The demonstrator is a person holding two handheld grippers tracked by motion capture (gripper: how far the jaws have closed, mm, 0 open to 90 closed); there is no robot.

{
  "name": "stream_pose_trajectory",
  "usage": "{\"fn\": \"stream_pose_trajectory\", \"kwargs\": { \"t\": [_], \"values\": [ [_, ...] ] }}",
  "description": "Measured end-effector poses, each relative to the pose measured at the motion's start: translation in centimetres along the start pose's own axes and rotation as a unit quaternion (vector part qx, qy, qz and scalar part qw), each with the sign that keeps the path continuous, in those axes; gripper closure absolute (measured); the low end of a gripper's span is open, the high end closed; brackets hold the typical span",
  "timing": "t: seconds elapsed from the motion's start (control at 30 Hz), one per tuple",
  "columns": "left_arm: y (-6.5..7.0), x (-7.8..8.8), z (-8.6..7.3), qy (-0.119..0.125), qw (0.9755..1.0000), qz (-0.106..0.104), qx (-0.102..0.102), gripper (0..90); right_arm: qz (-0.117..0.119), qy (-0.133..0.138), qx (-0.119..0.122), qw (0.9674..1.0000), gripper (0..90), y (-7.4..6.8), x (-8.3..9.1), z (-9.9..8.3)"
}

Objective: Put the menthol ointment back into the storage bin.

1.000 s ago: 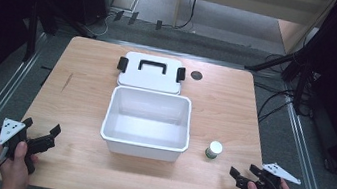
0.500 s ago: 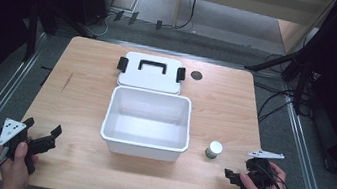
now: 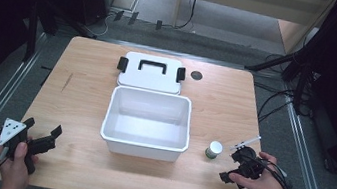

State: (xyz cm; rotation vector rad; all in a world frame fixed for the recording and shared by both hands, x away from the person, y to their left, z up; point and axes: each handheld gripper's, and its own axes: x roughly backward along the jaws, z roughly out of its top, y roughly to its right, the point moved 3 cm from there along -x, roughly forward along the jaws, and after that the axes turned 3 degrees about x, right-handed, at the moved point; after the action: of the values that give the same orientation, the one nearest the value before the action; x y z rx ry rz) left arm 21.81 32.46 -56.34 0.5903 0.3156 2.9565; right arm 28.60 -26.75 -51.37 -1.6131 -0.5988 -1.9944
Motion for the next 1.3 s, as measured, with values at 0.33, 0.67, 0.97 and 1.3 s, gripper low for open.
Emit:
{"fn": "stream_pose_trajectory", "kwargs": {
  "t": [0.33,0.67,0.97,1.3],
  "values": [
    [-0.1,-0.1,0.0,-0.006,0.9999,-0.008,0.005,0.2,-0.006,-0.043,0.040,0.9983,15.8,-0.4,0.6,2.1],
    [0.0,-0.1,0.0,-0.007,0.9999,-0.010,0.002,0.2,0.016,-0.055,0.057,0.9967,24.8,-0.6,0.1,4.4],
    [0.0,-0.1,0.0,-0.010,0.9999,-0.014,0.002,0.2,0.011,-0.042,0.019,0.9989,30.8,0.2,0.2,6.5],
    [0.0,-0.1,0.0,-0.011,0.9998,-0.016,0.004,0.2,0.010,-0.030,0.008,0.9995,39.5,-0.3,0.0,8.3]
  ]
}}
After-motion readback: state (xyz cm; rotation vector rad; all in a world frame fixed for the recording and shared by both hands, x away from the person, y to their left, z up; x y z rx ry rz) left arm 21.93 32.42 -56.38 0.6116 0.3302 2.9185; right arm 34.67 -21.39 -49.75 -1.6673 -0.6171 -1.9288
